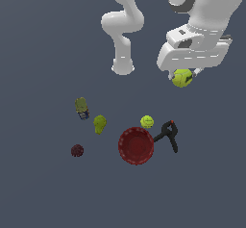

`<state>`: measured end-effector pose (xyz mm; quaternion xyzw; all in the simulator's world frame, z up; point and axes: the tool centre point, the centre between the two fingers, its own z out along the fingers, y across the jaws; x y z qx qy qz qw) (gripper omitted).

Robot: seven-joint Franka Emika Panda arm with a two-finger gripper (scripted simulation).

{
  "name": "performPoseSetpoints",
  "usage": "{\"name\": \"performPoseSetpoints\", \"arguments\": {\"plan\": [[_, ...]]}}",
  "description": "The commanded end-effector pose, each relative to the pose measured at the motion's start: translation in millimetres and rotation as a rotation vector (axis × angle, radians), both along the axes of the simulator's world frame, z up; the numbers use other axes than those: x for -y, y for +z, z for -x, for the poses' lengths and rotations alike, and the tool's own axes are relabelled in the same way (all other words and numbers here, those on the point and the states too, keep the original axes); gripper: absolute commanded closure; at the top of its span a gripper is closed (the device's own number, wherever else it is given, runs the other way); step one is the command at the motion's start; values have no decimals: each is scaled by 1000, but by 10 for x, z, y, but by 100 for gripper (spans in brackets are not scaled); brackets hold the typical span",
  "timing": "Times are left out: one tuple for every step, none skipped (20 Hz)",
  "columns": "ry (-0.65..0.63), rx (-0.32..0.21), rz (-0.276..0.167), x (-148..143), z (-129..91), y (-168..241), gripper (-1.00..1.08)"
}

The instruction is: Pick up a designated object from a clutter of objects.

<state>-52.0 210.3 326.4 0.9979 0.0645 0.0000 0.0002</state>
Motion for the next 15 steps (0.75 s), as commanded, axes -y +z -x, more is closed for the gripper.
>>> {"name": "performPoseSetpoints", "arguments": {"plan": [[-1,0,0,-86,-27,175,108],[-1,0,0,-115,-38,231,108],[-1,0,0,-137,-49,282,108],[-1,0,0,-162,-58,327,108],[-1,0,0,-183,-67,368,108],[-1,0,0,-203,-74,404,108],[-1,0,0,-220,-81,435,108],[-1,0,0,-234,-88,463,108],[-1,0,0,-247,-94,486,108],[-1,0,0,-258,-98,505,108],[-1,0,0,-266,-102,521,108],[-1,0,0,-273,-106,533,108],[-1,0,0,-278,-108,541,108],[-1,0,0,-280,-109,546,108],[-1,0,0,-281,-110,548,108]]}}
